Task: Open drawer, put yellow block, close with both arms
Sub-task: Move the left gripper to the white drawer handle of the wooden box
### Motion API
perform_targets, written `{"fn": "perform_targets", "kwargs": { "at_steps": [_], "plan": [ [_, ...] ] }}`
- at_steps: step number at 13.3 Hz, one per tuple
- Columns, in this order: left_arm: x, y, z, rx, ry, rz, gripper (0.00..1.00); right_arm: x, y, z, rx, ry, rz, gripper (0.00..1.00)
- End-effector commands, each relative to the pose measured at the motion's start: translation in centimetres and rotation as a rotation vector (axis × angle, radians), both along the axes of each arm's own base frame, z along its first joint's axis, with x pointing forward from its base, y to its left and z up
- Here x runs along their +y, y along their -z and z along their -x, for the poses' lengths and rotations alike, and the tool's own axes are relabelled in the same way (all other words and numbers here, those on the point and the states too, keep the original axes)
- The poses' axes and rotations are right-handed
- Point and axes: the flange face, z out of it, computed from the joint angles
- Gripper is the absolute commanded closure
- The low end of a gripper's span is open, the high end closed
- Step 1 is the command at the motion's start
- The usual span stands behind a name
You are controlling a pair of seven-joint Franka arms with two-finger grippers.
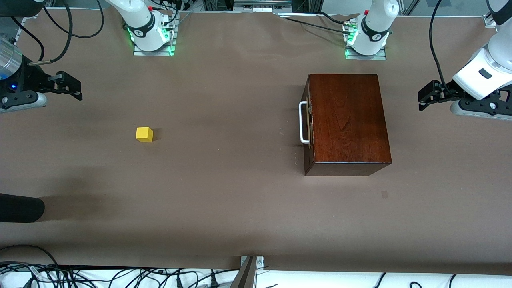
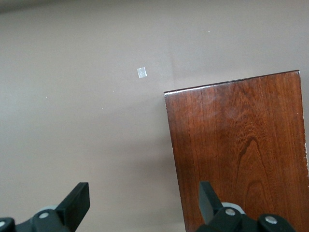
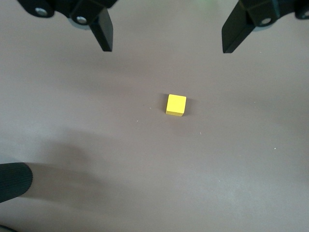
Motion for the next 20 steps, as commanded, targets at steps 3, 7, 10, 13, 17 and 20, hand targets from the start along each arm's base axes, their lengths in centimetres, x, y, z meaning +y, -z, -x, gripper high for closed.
{"fn": "perform_targets", "kwargs": {
  "at_steps": [3,7,10,13,17,20],
  "plan": [
    [0.12,-0.66,-0.32,0.006,-0.011,0.019,0.00,-0.18,-0.53,-0.10,0.005,0.000,-0.001,0.00],
    [0.03,-0.66,-0.32,0.006,-0.010,0.019,0.00,-0.17,-0.53,-0.10,0.005,0.000,-0.001,0.00],
    [-0.06,-0.57,-0.29,0.009,-0.010,0.019,0.00,-0.07,-0.53,-0.10,0.005,-0.001,-0.003,0.00],
    [-0.15,-0.47,-0.37,0.011,-0.009,0.019,0.00,-0.16,-0.60,-0.11,0.003,0.000,-0.003,0.00],
    [-0.15,-0.38,-0.35,0.014,-0.010,0.018,0.00,-0.15,-0.52,-0.15,0.005,0.000,-0.003,0.00],
    [-0.21,-0.23,-0.14,0.032,-0.014,0.017,0.00,-0.24,-0.53,-0.10,0.005,0.003,-0.003,0.00]
  ]
}}
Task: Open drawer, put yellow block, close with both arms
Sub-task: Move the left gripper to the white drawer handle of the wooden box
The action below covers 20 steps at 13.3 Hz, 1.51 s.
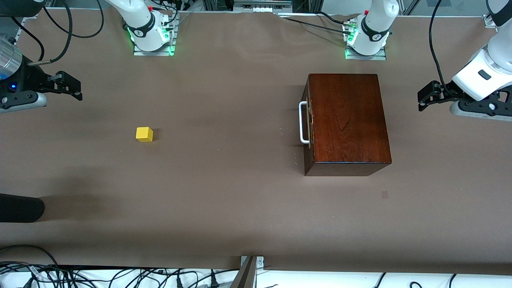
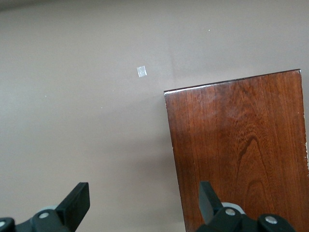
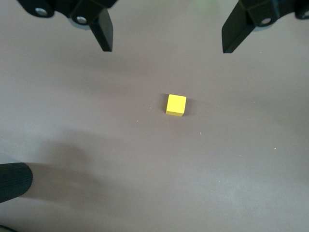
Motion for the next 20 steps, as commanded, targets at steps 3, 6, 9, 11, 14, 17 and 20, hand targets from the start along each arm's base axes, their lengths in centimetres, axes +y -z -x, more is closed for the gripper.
{"fn": "perform_targets", "kwargs": {
  "at_steps": [3,6,9,11,14,17,20],
  "plan": [
    [-0.5,0.6,0.4,0.094,-0.005,0.015,0.00,-0.2,-0.5,-0.2,0.003,0.003,-0.003,0.00],
    [-2.9,0.7,0.6,0.105,0.037,0.012,0.00,-0.2,-0.5,-0.2,0.003,0.003,-0.003,0.00],
    [-8.4,2.1,1.1,0.131,0.130,-0.006,0.00,-0.1,-0.5,-0.2,0.002,0.001,-0.003,0.00],
    [-11.4,3.4,1.1,0.142,0.169,-0.007,0.00,-0.1,-0.6,-0.1,0.000,0.001,-0.003,0.00],
    [-17.6,5.6,0.1,0.090,0.122,-0.005,0.00,-0.1,-0.6,-0.2,0.000,0.000,-0.003,0.00],
    [-26.5,9.1,1.2,0.098,0.039,-0.040,0.00,-0.1,-0.4,-0.1,0.006,0.001,-0.003,0.00],
    [-34.5,13.4,2.4,0.039,0.061,-0.020,0.00,-0.2,-0.5,-0.1,0.008,0.003,-0.003,0.00]
  ]
}}
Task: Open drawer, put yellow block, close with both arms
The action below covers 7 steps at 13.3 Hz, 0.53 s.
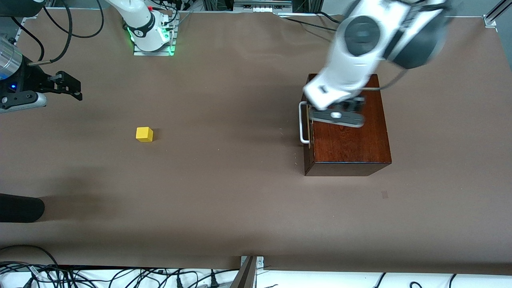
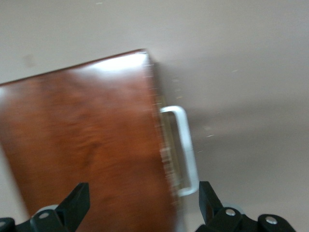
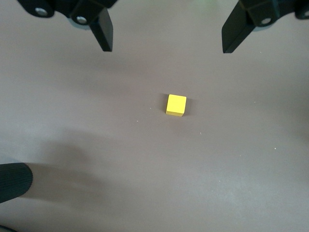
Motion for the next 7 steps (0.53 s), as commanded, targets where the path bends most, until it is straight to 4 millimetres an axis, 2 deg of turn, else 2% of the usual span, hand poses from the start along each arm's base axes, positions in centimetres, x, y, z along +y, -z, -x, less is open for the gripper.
{"fn": "perform_targets", "kwargs": {
  "at_steps": [1,2,3,5,7],
  "plan": [
    [-6.3,4.4,0.2,-0.036,0.042,0.015,0.00,-0.3,-0.5,-0.1,0.006,0.004,-0.002,0.00],
    [-8.3,6.5,1.1,-0.027,0.063,0.008,0.00,-0.5,-0.5,-0.1,0.006,0.007,-0.003,0.00],
    [-8.9,7.7,1.2,-0.029,0.050,-0.002,0.00,-0.5,-0.4,-0.1,0.009,0.007,-0.002,0.00],
    [-9.0,9.5,1.1,-0.043,0.060,-0.043,0.00,-0.5,-0.4,-0.1,0.009,0.009,-0.004,0.00],
    [-8.1,11.9,1.5,-0.010,0.062,-0.086,0.00,-0.5,-0.4,-0.1,0.009,0.009,-0.004,0.00]
  ]
}}
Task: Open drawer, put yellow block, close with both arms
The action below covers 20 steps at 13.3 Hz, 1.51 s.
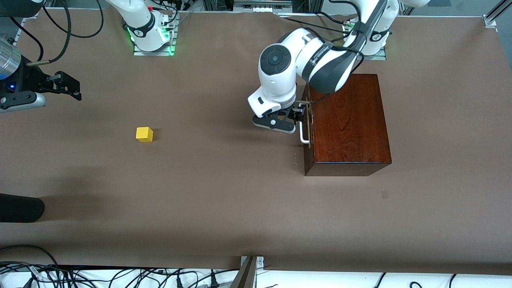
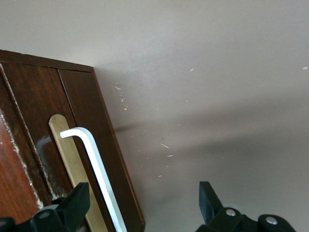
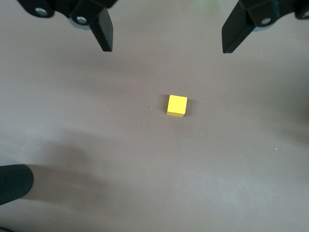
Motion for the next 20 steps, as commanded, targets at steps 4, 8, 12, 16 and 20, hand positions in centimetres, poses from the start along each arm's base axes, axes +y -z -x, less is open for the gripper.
{"fn": "perform_targets", "kwargs": {
  "at_steps": [4,8,12,16,20],
  "plan": [
    [1.2,2.7,0.3,0.030,-0.043,-0.077,0.00,-0.3,-0.5,-0.1,0.003,0.003,-0.003,0.00],
    [2.1,5.2,1.2,0.065,-0.038,-0.129,0.00,0.0,0.7,-1.1,0.008,-0.010,-0.016,0.00],
    [1.2,7.4,2.0,0.042,0.017,-0.187,0.00,0.1,1.0,-1.3,0.006,-0.006,-0.031,0.00],
    [0.1,9.7,2.5,0.034,0.044,-0.175,0.00,0.2,1.0,-1.4,0.003,0.015,-0.047,0.00],
    [0.2,10.8,2.7,0.040,0.051,-0.176,0.00,-0.1,1.1,-1.3,0.015,0.089,-0.041,0.00]
  ]
}}
